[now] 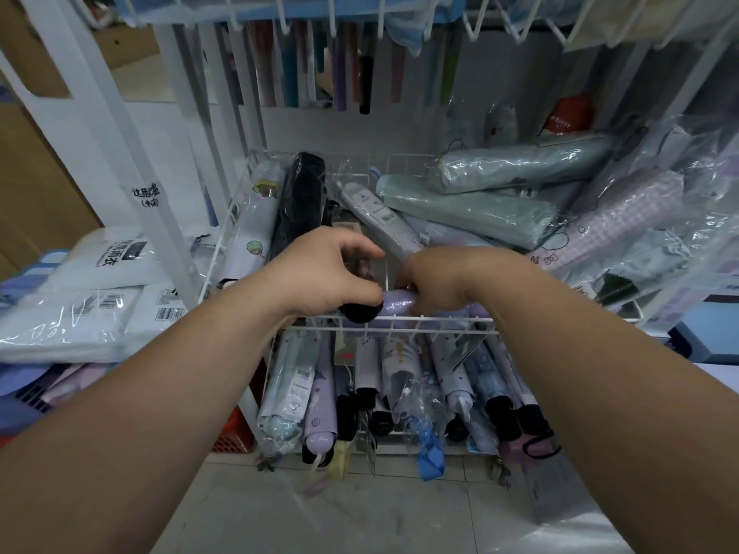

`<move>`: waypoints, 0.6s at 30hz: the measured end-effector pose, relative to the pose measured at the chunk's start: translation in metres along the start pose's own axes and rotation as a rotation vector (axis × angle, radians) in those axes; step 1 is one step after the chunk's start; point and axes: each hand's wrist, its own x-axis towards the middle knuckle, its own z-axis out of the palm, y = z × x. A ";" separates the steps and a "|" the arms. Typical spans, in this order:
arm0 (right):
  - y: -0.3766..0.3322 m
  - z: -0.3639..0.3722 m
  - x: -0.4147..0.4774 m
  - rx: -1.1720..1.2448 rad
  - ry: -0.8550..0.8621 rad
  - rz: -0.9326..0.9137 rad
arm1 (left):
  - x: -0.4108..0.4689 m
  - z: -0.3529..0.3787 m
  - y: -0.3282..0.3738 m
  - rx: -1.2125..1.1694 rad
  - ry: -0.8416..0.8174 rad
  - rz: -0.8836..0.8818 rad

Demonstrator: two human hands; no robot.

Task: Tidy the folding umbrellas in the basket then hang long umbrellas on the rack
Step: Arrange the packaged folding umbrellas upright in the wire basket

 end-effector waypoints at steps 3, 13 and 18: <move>0.001 -0.002 -0.004 -0.007 0.034 -0.009 | -0.005 -0.014 -0.005 -0.083 0.053 -0.034; 0.006 -0.042 -0.028 0.299 0.301 0.009 | -0.010 -0.043 -0.008 -0.332 0.258 0.032; 0.028 -0.050 -0.055 0.318 0.371 0.095 | -0.012 -0.036 -0.013 -0.304 0.272 0.037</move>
